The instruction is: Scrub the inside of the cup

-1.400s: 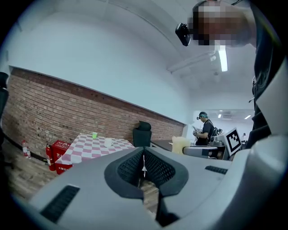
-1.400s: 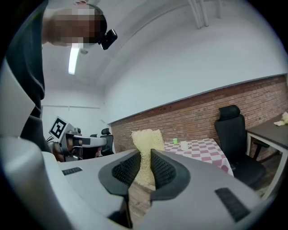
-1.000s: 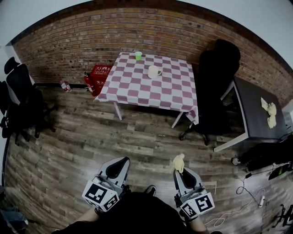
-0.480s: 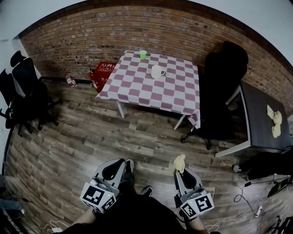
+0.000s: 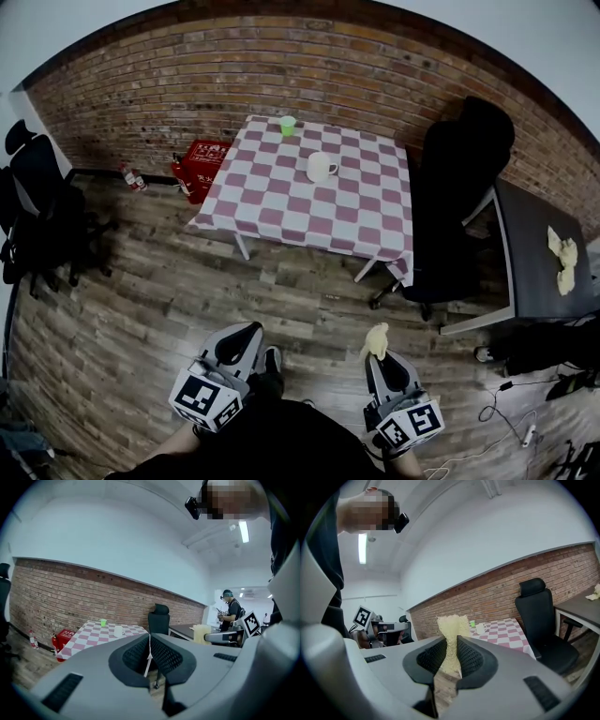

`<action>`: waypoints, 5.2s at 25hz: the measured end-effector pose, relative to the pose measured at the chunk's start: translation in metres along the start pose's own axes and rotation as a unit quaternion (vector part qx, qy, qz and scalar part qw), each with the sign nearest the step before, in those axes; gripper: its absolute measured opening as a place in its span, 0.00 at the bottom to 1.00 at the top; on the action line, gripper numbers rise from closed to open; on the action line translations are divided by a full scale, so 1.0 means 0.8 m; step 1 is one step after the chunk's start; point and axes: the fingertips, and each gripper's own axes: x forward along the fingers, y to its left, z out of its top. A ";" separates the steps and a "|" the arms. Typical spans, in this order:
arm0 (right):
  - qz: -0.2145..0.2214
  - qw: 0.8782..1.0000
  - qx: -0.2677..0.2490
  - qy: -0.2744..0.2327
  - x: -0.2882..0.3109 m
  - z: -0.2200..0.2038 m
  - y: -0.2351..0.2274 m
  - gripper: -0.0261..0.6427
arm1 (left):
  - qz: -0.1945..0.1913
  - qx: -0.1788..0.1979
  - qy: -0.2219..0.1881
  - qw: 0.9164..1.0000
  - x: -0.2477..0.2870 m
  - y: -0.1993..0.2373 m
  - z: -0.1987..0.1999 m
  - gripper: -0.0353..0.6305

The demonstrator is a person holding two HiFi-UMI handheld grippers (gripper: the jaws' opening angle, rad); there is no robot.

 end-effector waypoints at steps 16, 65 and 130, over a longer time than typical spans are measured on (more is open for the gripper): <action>-0.070 0.997 -0.025 0.018 0.210 0.063 -0.012 0.16 | -0.037 -0.015 -0.002 0.999 0.113 0.222 0.059 0.09; 0.066 0.979 -0.142 0.127 0.653 0.134 -0.321 0.16 | 0.009 0.051 0.084 0.995 0.527 0.372 0.094 0.23; 0.119 0.956 -0.094 0.251 0.871 0.020 -0.332 0.16 | -0.086 0.074 0.256 0.960 0.737 0.425 -0.104 0.40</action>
